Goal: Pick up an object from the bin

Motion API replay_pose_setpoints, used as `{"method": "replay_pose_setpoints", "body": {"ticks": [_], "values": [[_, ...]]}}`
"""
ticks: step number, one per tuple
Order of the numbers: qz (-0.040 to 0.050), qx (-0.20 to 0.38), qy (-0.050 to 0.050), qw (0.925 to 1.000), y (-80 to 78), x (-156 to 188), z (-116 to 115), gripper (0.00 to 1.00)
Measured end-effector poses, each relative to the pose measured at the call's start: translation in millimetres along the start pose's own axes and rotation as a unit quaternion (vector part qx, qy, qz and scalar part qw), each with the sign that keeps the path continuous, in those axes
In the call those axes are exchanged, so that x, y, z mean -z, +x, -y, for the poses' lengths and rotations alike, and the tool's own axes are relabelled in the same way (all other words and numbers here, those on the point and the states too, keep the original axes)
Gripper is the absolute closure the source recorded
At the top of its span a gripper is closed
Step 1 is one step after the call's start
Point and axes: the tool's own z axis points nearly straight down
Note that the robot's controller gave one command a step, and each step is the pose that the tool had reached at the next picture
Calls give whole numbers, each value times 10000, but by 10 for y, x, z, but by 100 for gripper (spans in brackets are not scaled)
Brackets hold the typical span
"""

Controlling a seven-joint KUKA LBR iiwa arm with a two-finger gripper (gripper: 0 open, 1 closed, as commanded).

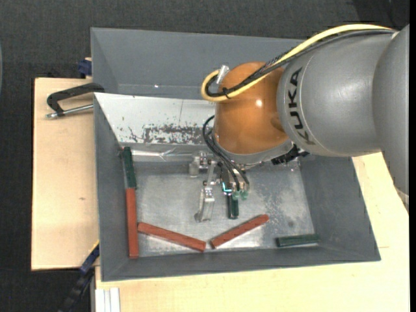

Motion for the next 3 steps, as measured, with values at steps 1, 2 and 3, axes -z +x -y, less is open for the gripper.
{"method": "replay_pose_setpoints", "body": {"ticks": [1,2,3], "values": [[42,-9,-6,10000,-20,44,5,0],[39,166,-4,9999,-73,-52,299,0],[75,581,-2,9983,-300,-67,913,0]]}}
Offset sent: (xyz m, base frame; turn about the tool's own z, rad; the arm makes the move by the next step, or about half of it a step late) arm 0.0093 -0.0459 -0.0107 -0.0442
